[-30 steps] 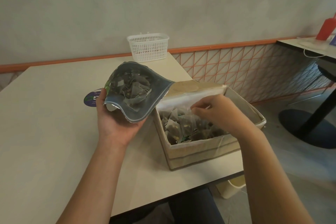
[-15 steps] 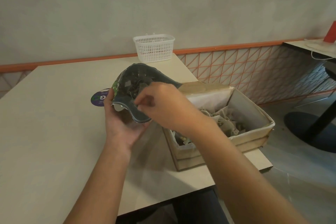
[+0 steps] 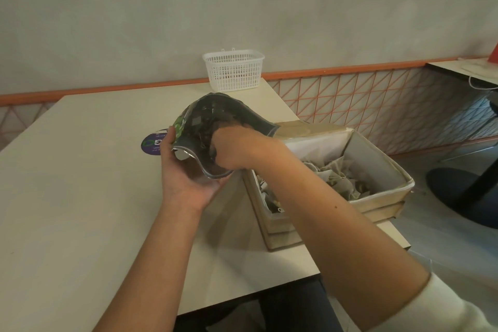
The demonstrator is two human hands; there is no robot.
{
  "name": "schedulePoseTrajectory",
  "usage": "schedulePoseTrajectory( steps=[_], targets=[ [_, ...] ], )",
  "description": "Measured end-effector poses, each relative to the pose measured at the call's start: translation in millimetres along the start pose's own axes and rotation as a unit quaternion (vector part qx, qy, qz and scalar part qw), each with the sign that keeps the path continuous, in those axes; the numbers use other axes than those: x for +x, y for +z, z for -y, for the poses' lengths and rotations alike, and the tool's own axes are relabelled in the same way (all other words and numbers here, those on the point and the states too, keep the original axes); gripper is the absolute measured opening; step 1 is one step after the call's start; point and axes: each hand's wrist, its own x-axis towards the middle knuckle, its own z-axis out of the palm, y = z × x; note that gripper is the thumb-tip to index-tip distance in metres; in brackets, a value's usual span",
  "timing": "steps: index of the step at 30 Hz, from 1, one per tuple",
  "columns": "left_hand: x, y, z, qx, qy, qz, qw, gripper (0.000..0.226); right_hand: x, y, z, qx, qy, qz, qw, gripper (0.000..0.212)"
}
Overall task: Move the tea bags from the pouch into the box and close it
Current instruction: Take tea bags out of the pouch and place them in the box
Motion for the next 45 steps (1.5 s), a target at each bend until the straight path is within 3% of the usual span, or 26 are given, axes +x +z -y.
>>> schedulePoseTrajectory(
  steps=[4, 9, 17, 24, 29, 33, 37, 45],
  targets=[
    [1, 0, -1, 0.008, 0.012, -0.005, 1.000, 0.044, -5, 4, -5, 0.011, -0.004, -0.038, 0.999, 0.028],
    [4, -2, 0, 0.013, 0.002, -0.004, 1.000, 0.048, -24, -3, -14, 0.118, -0.031, -0.098, 0.988, 0.004],
    [9, -6, 1, 0.015, -0.005, 0.007, 1.000, 0.053, -61, -29, -40, 0.333, -0.054, -0.256, 0.906, 0.018],
    [8, -6, 0, 0.008, -0.021, 0.050, 0.998, 0.057, -93, -30, -79, 0.408, 0.028, -0.321, 0.854, 0.026],
    [6, -5, 1, 0.001, -0.027, 0.044, 0.999, 0.056, -95, -10, -107, 0.305, 0.135, -0.267, 0.904, 0.015],
    [6, -4, 2, -0.009, -0.025, 0.041, 0.999, 0.056, -91, 2, -113, 0.301, 0.178, -0.218, 0.911, 0.020],
    [7, -7, 1, -0.008, -0.012, 0.044, 0.999, 0.057, -88, 9, -110, 0.295, 0.194, -0.175, 0.919, 0.032],
    [6, -10, 1, -0.010, -0.009, 0.059, 0.998, 0.054, -85, 10, -102, 0.209, 0.190, -0.086, 0.956, 0.022]
  ],
)
